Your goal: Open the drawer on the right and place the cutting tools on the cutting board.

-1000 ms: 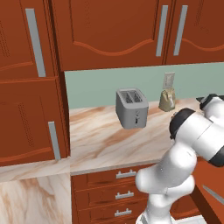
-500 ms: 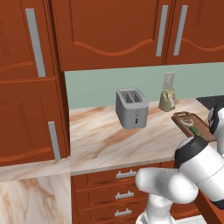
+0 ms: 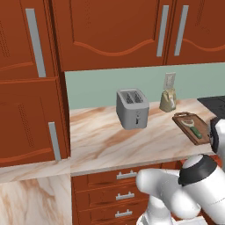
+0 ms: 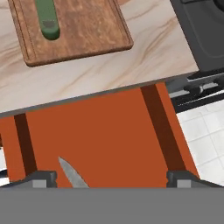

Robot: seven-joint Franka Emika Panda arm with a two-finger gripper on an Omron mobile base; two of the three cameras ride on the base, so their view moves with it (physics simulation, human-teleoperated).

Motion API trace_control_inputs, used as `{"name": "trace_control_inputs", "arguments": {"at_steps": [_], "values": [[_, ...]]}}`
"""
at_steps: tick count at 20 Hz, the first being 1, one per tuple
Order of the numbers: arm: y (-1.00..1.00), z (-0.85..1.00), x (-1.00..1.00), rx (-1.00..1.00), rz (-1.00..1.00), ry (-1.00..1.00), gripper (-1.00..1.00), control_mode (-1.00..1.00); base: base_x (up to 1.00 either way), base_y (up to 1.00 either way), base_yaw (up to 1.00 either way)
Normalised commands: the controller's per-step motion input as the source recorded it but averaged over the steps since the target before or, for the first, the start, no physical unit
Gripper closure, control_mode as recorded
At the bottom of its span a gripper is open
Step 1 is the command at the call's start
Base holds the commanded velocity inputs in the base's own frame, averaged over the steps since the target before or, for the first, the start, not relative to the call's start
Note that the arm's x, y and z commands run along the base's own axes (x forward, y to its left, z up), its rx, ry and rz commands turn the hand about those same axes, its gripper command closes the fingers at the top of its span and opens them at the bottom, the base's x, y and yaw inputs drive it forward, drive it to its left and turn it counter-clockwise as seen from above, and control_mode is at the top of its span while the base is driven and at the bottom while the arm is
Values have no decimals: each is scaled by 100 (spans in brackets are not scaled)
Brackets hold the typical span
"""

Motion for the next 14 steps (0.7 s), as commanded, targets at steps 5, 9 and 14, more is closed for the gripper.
{"name": "trace_control_inputs", "arguments": {"at_steps": [5,9,14], "values": [[-28,-48,-66,-1,5,5,-100,-100,0,0,0],[-34,-32,-65,0,4,5,-100,-100,0,0,0],[-30,-30,-61,0,4,5,-100,-100,0,0,0]]}}
